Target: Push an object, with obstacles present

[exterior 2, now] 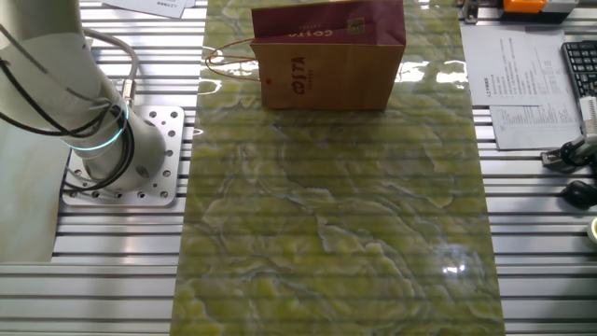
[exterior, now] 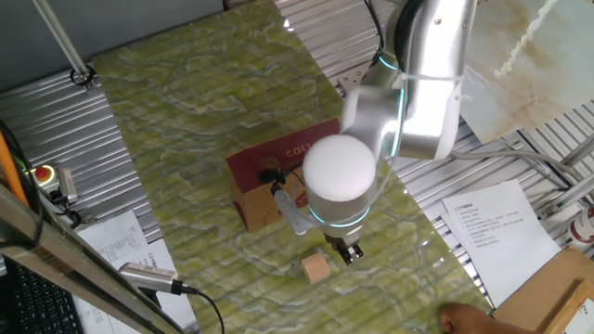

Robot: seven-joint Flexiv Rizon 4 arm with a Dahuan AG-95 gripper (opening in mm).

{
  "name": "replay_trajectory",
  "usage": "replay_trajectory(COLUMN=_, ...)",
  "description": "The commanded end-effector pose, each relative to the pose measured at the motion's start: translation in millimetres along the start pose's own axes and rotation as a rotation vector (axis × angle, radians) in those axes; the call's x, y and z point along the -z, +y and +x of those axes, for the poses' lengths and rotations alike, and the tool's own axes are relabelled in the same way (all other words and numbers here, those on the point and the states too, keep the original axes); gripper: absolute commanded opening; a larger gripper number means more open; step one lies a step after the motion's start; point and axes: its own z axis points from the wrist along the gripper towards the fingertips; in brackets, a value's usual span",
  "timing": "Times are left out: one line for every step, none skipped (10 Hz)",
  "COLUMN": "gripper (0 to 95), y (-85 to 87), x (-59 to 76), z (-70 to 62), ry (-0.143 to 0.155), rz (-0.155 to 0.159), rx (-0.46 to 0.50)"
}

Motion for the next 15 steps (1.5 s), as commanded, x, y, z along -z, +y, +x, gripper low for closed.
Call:
replay_trajectory(gripper=0.0, y=0.5, x=-3.9, z=1.1, ry=-0.004, rz=-0.001, rx=0.007)
replay_trajectory(gripper=0.0, y=1.2, x=-10.9, z=1.5, ry=-0.006, rz=0.000, rx=0.000)
replay_trajectory(gripper=0.0, y=2.5, x=-17.2, z=0.6, ry=-0.017, rz=-0.001, rx=-0.009)
replay_trajectory(gripper=0.0, y=3.7, x=-20.7, z=-0.7, ry=-0.023, rz=-0.001, rx=-0.016)
replay_trajectory(gripper=0.0, y=4.9, x=-20.6, z=-3.3, ry=-0.025, rz=0.000, rx=-0.024)
replay_trajectory(gripper=0.0, y=6.2, x=-20.2, z=-6.1, ry=-0.030, rz=-0.001, rx=-0.027)
replay_trajectory(gripper=0.0, y=7.8, x=-22.2, z=-8.8, ry=-0.038, rz=0.000, rx=-0.035)
replay_trajectory(gripper=0.0, y=9.2, x=-24.1, z=-11.8, ry=-0.041, rz=-0.001, rx=-0.041)
replay_trajectory(gripper=0.0, y=10.5, x=-26.4, z=-13.5, ry=-0.040, rz=0.000, rx=-0.046)
replay_trajectory(gripper=0.0, y=10.5, x=-28.7, z=-13.3, ry=-0.040, rz=0.002, rx=-0.047)
replay_trajectory(gripper=0.0, y=8.7, x=-29.4, z=-13.8, ry=-0.040, rz=0.001, rx=-0.050)
replay_trajectory(gripper=0.0, y=7.2, x=-28.5, z=-15.4, ry=-0.042, rz=0.000, rx=-0.049)
replay_trajectory(gripper=0.0, y=5.3, x=-26.6, z=-18.4, ry=-0.048, rz=0.000, rx=-0.050)
replay_trajectory(gripper=0.0, y=3.6, x=-24.5, z=-21.5, ry=-0.058, rz=-0.001, rx=-0.050)
replay_trajectory(gripper=0.0, y=2.3, x=-22.5, z=-24.5, ry=-0.064, rz=-0.001, rx=-0.048)
